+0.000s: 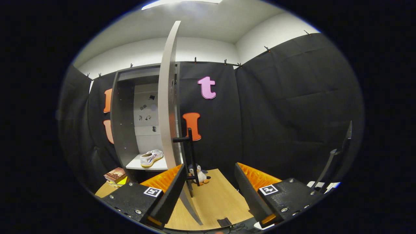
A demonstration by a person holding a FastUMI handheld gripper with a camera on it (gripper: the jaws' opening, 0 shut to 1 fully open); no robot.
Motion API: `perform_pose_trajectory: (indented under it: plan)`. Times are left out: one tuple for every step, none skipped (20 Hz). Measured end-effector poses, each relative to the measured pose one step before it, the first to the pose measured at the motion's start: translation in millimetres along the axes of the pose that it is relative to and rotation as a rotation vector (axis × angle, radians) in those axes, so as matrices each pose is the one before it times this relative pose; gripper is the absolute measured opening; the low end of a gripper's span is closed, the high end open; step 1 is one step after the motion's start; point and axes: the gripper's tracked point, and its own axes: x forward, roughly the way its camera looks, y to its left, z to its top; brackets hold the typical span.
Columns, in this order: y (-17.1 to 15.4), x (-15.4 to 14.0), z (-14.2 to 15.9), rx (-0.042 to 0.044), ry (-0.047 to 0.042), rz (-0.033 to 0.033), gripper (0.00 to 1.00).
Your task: Open the shoe cabinet door, grab the shoes and put them into the shoe cabinet, then close the shoe cabinet door.
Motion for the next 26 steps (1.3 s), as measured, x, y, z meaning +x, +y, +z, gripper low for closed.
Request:
perform_pose_trajectory:
  plan:
    - [0.25, 5.23, 0.97, -0.00275, -0.00649, 0.01404, 0.93]
    - [0.79, 5.65, 0.15, -0.00729, -0.0027, 0.01114, 0.93]
    - [0.65, 5.11, -0.09, -0.00935, -0.00138, 0.01048, 0.93]
    - [0.67, 4.77, -0.15, -0.00654, 0.0003, 0.00912, 0.93]
    - [-0.67, 2.78, 0.48, -0.00181, -0.00297, 0.00312, 0.93]
    - [0.32, 2.32, 1.45, 0.00609, -0.00424, 0.00668, 0.93]
    - [0.45, 1.51, 1.28, 0.00523, -0.00163, 0.00275, 0.93]
    - [-0.21, 0.48, -1.55, 0.00291, -0.00139, 0.00118, 0.93]
    - [1.26, -0.38, 0.0, -0.00143, -0.00031, 0.00066, 0.93]
    - [2.46, -0.21, -1.0, -0.00421, -0.00235, -0.00229, 0.92]
    - [2.98, -1.15, -0.77, -0.00295, -0.0005, -0.00111, 0.91]
    - [5.08, -1.8, 0.61, -0.00311, 0.00022, 0.0037, 0.9]
    - [6.29, -2.67, -0.28, -0.00026, -0.00171, 0.0077, 0.9]
    - [9.42, -0.93, 0.55, -0.00012, -0.00028, 0.01242, 0.9]
    - [9.39, -2.24, -0.74, 0.00164, -0.00178, 0.0137, 0.9]
    - [10.21, -0.45, -1.7, 0.00058, -0.00167, 0.01352, 0.9]
    - [11.89, -0.46, 0.4, -0.00091, -0.00188, 0.0147, 0.9]
    - [10.42, -0.5, 0.29, -0.00301, -0.00245, 0.01689, 0.9]
    - [12.96, -0.51, -0.61, -0.00441, -0.00389, 0.01891, 0.9]
    - [12.7, 1.27, -0.88, -0.00071, -0.00076, 0.0212, 0.9]
    - [12.05, 0.86, -0.4, 0.00198, 0.0005, 0.0231, 0.9]
    - [11.19, 2.51, -0.77, 0.00273, 0.00053, 0.02131, 0.9]
    - [9.57, 2.67, -1.34, -0.00106, -0.00244, 0.01896, 0.9]
    - [9.46, 3.21, -0.62, -0.00206, -0.00141, 0.01823, 0.9]
    - [9.48, 3.32, -0.07, -0.00005, -0.00592, 0.01763, 0.9]
    - [8.63, 3.97, -0.35, 0.00394, -0.00067, 0.02004, 0.9]
